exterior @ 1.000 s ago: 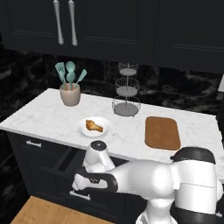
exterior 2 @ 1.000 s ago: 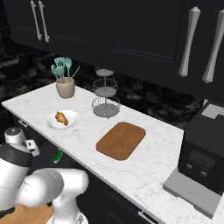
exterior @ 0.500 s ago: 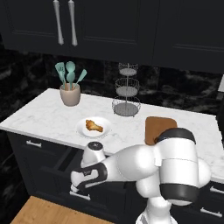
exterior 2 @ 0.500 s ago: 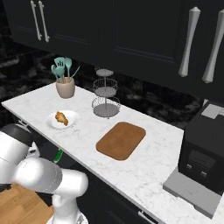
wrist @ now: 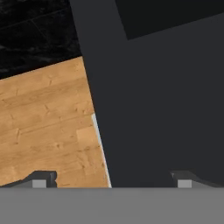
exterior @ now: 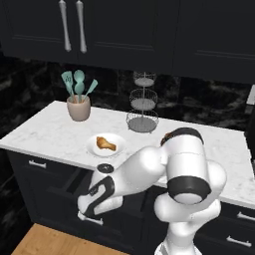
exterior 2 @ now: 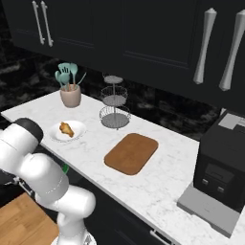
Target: Pick up the knife from the drawer and place it on the cutting board. Then place the meat from the plate to the cutting board.
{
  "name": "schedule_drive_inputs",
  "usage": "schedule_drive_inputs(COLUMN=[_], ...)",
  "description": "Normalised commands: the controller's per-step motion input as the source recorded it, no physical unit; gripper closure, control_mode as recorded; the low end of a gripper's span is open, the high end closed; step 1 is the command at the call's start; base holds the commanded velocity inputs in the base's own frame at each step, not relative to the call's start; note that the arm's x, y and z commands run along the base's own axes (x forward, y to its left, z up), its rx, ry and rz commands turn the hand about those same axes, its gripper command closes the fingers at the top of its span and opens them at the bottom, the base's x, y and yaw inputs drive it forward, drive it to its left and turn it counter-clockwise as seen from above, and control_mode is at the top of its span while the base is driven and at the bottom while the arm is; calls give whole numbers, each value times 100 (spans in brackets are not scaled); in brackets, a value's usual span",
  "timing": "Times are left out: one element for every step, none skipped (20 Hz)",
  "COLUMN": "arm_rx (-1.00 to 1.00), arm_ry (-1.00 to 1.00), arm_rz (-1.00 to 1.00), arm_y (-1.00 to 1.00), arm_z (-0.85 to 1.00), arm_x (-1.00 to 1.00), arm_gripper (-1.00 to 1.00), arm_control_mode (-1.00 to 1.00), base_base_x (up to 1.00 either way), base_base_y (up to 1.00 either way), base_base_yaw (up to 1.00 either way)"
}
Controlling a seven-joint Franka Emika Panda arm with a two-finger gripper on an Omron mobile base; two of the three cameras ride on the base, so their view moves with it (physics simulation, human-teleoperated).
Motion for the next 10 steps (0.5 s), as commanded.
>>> schedule_drive_inputs(arm_rx=[0, 0, 0, 0, 0, 0, 0, 0, 0, 0], arm_ry=[12, 13, 15, 16, 19, 18, 16, 17, 15, 16], arm_rz=[8, 7, 4, 3, 3, 4, 4, 4, 5, 5], arm_y=[46, 47, 67, 74, 94, 94, 94, 94, 90, 91], arm_z=[-31, -24, -11, -1, -4, -4, -5, -6, -8, -8], arm_x=[-31, -44, -63, -79, -100, -100, -100, -100, -100, -100], arm_gripper=[-100, -100, -100, -100, -100, -100, -100, -100, -100, -100], arm_control_mode=[-100, -100, -100, -100, -100, -100, -100, -100, -100, -100], base_base_x=[0, 0, 0, 0, 0, 0, 0, 0, 0, 0], base_base_y=[0, 0, 0, 0, 0, 0, 0, 0, 0, 0], base_base_yaw=[0, 0, 0, 0, 0, 0, 0, 0, 0, 0])
